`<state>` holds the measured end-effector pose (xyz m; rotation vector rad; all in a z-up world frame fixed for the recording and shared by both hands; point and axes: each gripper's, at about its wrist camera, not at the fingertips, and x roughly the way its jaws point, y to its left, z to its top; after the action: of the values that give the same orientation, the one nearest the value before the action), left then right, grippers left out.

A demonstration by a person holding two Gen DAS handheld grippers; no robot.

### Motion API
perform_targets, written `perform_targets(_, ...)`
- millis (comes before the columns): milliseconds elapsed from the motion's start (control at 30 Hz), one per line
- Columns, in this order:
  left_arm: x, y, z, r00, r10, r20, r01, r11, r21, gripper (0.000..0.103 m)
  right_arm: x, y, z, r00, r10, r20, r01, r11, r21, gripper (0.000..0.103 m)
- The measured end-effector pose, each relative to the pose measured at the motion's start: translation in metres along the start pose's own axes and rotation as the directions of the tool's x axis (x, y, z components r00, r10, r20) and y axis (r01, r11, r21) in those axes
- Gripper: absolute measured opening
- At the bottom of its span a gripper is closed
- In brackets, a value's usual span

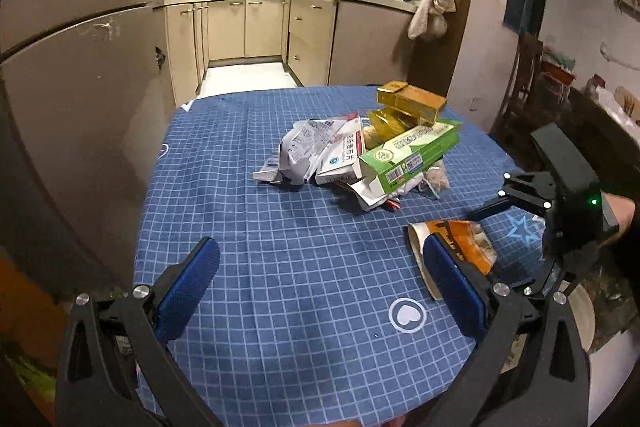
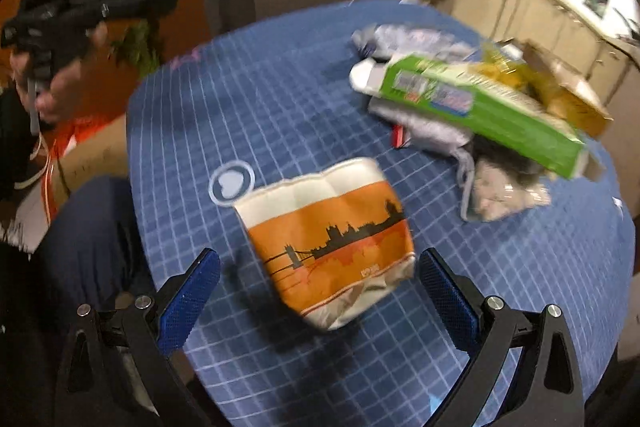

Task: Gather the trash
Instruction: 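Grasp the orange paper cup with the right gripper while the left grasps the green box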

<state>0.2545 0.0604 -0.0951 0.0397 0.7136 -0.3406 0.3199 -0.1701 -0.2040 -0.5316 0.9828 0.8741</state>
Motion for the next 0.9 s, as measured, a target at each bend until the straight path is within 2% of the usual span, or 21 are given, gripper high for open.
perform_targets(300, 0.032, -0.006, 0.001, 0.998, -0.043, -0.039, 0.043, 0.999, -0.008, 0.098, 0.027, -0.003, -0.002, 1.000, 0.005, 0.006, -0.005, 1.000, 0.002, 0.099)
perform_targets(367, 0.036, -0.009, 0.002, 0.998, -0.042, -0.042, 0.043, 0.999, 0.004, 0.098, 0.025, -0.004, -0.005, 0.998, 0.002, 0.055, -0.003, 1.000, 0.027, 0.090)
perform_targets(433, 0.041, -0.010, 0.005, 0.998, -0.037, -0.042, 0.037, 0.999, 0.012, 0.098, 0.016, -0.006, -0.011, 0.995, 0.014, 0.098, -0.022, 0.997, 0.078, 0.085)
perform_targets(600, 0.057, -0.014, 0.016, 0.999, -0.020, -0.042, 0.022, 0.999, 0.041, 0.098, -0.007, -0.002, -0.028, 0.981, -0.040, 0.190, 0.015, 0.992, 0.128, 0.079)
perform_targets(733, 0.074, -0.030, 0.028, 0.999, -0.023, -0.021, 0.026, 0.989, 0.147, 0.098, -0.049, -0.004, -0.056, 0.948, -0.125, 0.292, 0.058, 0.972, 0.229, 0.077)
perform_targets(800, 0.082, -0.041, 0.037, 0.999, -0.043, -0.014, 0.045, 0.978, 0.204, 0.098, -0.074, -0.009, -0.076, 0.918, -0.180, 0.354, 0.065, 0.947, 0.314, 0.077)
perform_targets(867, 0.091, -0.054, 0.047, 0.995, -0.096, -0.020, 0.098, 0.960, 0.261, 0.098, -0.089, -0.013, -0.093, 0.891, -0.220, 0.398, 0.056, 0.922, 0.383, 0.077)
perform_targets(900, 0.097, -0.061, 0.054, 0.988, -0.149, -0.036, 0.153, 0.947, 0.283, 0.098, -0.098, -0.015, -0.105, 0.875, -0.240, 0.422, 0.042, 0.903, 0.427, 0.077)
